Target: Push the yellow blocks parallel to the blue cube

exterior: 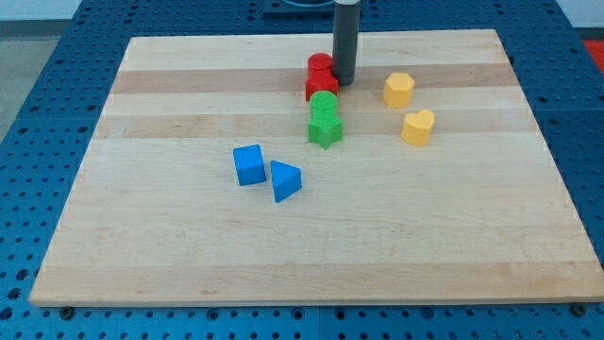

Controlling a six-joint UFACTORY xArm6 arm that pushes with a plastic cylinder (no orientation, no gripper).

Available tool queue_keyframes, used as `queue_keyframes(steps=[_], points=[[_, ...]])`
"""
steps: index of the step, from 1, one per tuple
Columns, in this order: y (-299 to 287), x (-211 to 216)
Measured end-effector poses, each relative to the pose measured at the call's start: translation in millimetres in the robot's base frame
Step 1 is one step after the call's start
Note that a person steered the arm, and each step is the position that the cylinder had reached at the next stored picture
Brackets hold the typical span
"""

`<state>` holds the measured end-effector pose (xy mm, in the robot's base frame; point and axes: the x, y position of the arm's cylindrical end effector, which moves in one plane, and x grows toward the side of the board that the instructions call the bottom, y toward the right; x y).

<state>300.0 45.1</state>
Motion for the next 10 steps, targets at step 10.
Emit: queue_keyframes(steps=[10], points=[[76, 14]])
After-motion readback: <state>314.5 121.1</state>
